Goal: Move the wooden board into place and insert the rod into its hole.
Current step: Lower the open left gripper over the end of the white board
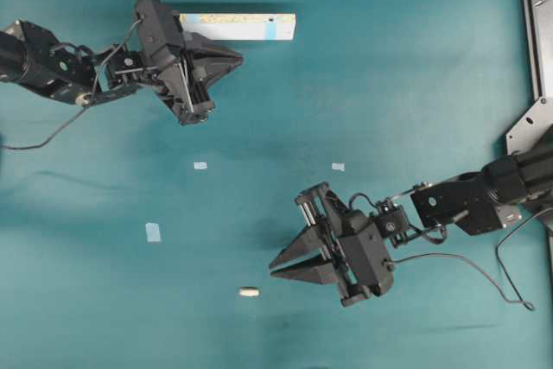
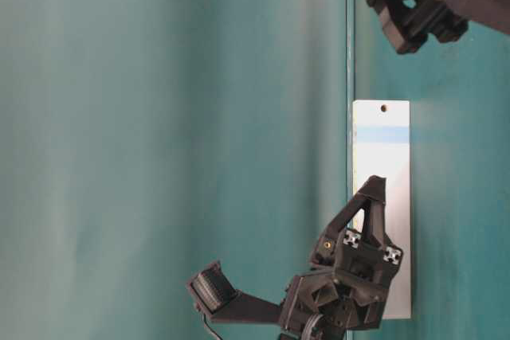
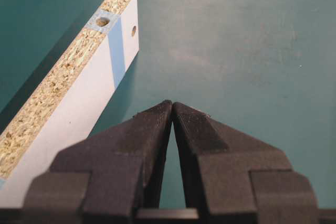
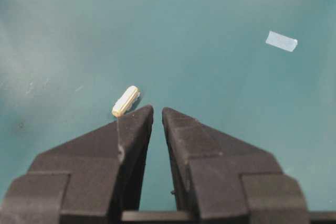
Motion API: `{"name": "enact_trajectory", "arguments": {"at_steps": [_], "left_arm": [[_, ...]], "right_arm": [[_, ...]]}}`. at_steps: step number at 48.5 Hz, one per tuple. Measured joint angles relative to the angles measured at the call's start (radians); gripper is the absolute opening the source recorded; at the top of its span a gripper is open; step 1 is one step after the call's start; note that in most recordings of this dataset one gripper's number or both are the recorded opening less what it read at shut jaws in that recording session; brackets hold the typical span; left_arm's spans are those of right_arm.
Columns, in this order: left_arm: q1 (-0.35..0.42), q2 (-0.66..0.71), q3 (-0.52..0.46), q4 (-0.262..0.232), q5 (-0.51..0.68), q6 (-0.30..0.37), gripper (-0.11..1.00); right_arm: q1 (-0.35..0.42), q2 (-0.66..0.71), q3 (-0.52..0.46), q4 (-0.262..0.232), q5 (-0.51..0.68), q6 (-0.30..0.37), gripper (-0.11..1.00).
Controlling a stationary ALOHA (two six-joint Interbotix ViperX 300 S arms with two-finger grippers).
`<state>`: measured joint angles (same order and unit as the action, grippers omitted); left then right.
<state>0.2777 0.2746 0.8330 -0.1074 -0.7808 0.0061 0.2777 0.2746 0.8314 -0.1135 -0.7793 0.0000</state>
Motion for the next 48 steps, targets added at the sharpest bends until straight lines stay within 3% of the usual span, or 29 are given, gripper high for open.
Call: {"name": "enact_trajectory", "arguments": {"at_steps": [2, 6, 12, 15, 21, 30, 35, 48], "left_arm": [[0.0, -0.003, -0.003, 0.009, 0.015, 0.0, 0.13], [0.0, -0.018, -0.015, 0.028, 0.061, 0.002, 0.0], [-0.002, -0.044, -0.035, 0.032, 0.13, 0.009, 0.02], [-0.002, -0.055, -0.044, 0.032, 0.153, 0.011, 0.12], [-0.009, -0.08, -0.054, 0.034, 0.196, 0.017, 0.45], [-0.028, -0.133, -0.054, 0.035, 0.275, 0.043, 0.87], [-0.034, -0.156, -0.054, 0.034, 0.327, 0.063, 0.9], [-0.035, -0.225, -0.054, 0.035, 0.451, 0.107, 0.91]], "right_arm": [[0.0, 0.0, 0.0, 0.0, 0.002, 0.003, 0.22], [0.0, -0.003, -0.009, -0.003, 0.028, 0.006, 0.05], [0.0, -0.021, -0.037, -0.02, 0.13, 0.006, 0.0], [0.0, -0.038, -0.055, -0.029, 0.19, 0.006, 0.02], [0.0, -0.067, -0.086, -0.037, 0.304, 0.008, 0.24], [0.005, -0.115, -0.101, -0.037, 0.41, 0.008, 0.78], [0.008, -0.14, -0.101, -0.037, 0.434, 0.009, 0.98], [0.011, -0.184, -0.103, -0.037, 0.463, 0.011, 0.99]]}}
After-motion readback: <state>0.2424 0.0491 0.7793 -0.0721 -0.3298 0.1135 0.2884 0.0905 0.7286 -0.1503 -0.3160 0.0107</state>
